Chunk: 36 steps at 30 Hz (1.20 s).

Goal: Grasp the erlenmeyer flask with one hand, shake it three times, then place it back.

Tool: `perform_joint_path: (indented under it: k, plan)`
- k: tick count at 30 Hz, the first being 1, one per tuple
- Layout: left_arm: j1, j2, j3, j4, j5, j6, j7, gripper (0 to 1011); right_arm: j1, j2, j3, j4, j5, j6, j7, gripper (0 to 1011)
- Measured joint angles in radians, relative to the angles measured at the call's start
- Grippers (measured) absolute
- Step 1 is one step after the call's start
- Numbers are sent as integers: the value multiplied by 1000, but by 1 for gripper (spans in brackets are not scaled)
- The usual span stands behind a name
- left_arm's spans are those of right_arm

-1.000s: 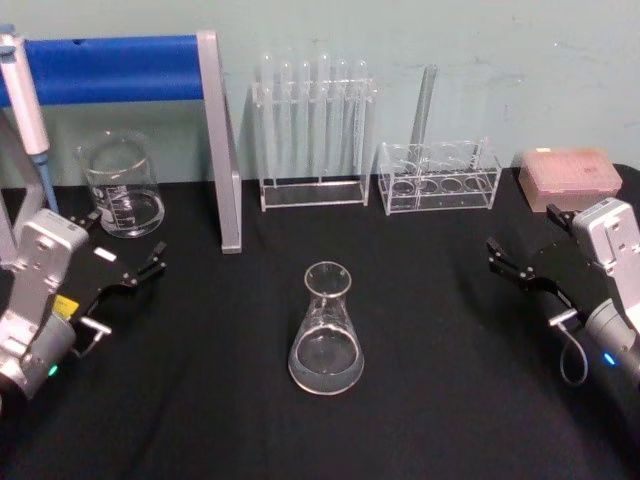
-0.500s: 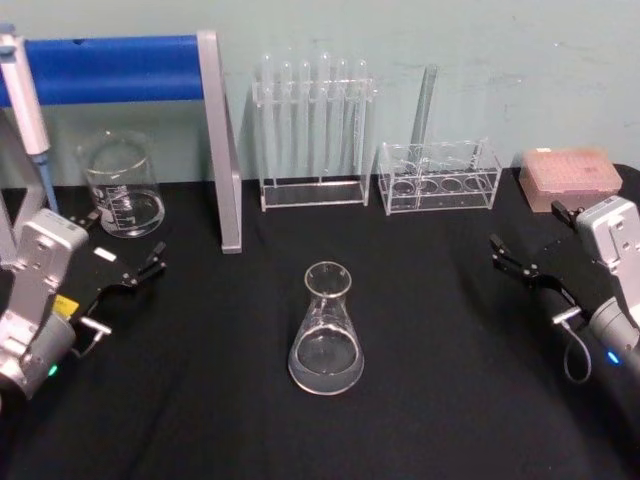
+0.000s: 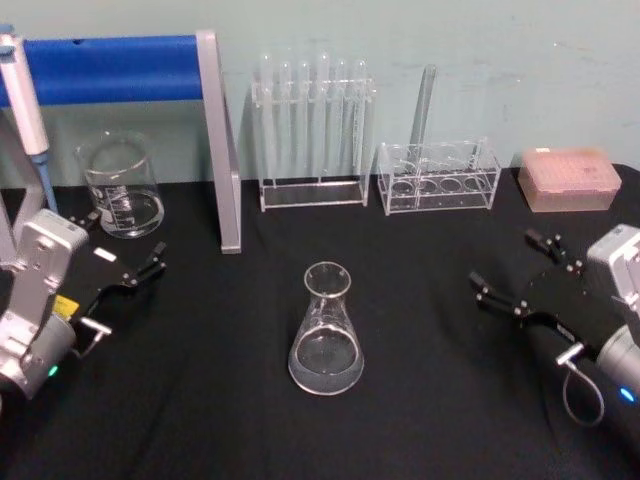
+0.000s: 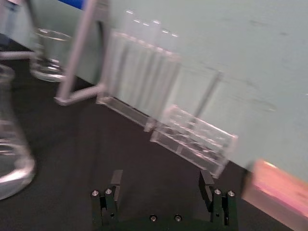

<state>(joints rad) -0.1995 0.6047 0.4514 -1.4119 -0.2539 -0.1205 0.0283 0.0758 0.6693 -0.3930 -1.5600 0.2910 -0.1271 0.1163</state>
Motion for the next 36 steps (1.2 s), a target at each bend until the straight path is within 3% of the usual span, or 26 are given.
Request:
perform_joint_path:
  k: [5,14,25,28,36]
  plan:
    - [0,0,0,0,0,0,0,1001,-55,38,6,-56,48,-27,105,1000]
    - [0,0,0,0,0,0,0,1001,-74,52,-1,-76,95,-59,240,1000]
    - [0,0,0,0,0,0,0,1001,-22,9,-31,-43,142,-64,400,1000]
    - [0,0,0,0,0,0,0,1001,5,-16,-44,-25,152,-61,446,1000]
    - [0,0,0,0,0,0,0,1001,66,-89,-71,11,166,-23,501,1000]
